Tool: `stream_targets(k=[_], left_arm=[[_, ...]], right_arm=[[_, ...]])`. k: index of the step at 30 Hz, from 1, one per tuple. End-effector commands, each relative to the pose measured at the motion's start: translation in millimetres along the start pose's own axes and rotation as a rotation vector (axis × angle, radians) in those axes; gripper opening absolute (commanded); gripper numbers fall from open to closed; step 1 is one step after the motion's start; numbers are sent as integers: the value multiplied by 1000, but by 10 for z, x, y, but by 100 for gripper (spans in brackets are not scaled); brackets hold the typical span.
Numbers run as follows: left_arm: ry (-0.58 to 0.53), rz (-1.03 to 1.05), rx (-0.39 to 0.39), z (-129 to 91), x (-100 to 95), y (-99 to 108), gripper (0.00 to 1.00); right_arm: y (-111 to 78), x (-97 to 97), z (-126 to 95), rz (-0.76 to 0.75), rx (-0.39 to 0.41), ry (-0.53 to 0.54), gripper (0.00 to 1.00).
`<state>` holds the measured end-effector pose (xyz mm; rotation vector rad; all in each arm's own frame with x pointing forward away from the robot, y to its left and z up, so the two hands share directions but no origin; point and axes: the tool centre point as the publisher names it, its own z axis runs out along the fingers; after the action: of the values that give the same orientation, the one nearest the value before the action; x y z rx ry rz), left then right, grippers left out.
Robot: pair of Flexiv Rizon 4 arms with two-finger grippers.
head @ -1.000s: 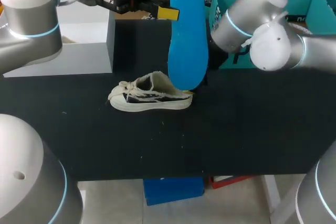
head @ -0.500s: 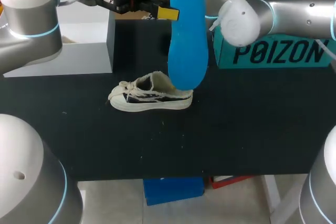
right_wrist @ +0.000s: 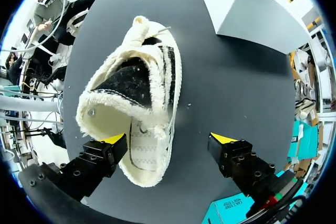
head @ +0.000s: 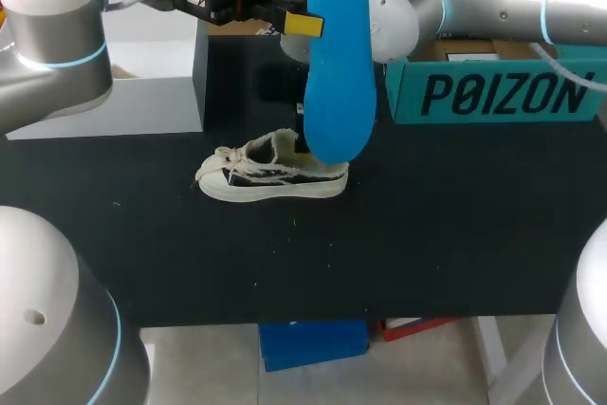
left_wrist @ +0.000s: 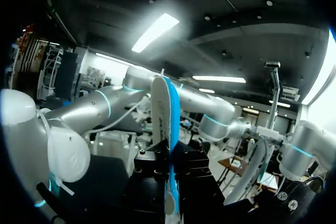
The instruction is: Take the shoe out of the shoebox, open the shoe tongue, remove and reinsert the insole, then place the shoe into the shoebox
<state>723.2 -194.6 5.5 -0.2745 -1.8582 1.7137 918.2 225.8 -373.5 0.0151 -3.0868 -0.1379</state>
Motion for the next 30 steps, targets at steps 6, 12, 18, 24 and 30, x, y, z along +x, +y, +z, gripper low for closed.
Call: stream_targets(k=[6, 12, 18, 24, 30], left_arm=[[-4, 2, 1, 10, 4, 15, 0], [-4, 2, 1, 10, 4, 15, 0], [-4, 2, 1, 10, 4, 15, 0], [-4, 2, 1, 10, 4, 15, 0], [-4, 2, 1, 10, 4, 15, 0]], right_arm=[[132, -53, 123, -8, 102, 19, 100], [152, -47, 188, -9, 92, 28, 100], [153, -55, 235, -6, 84, 30, 100], [143, -55, 307, -7, 97, 31, 0], [143, -55, 307, -7, 97, 31, 0]])
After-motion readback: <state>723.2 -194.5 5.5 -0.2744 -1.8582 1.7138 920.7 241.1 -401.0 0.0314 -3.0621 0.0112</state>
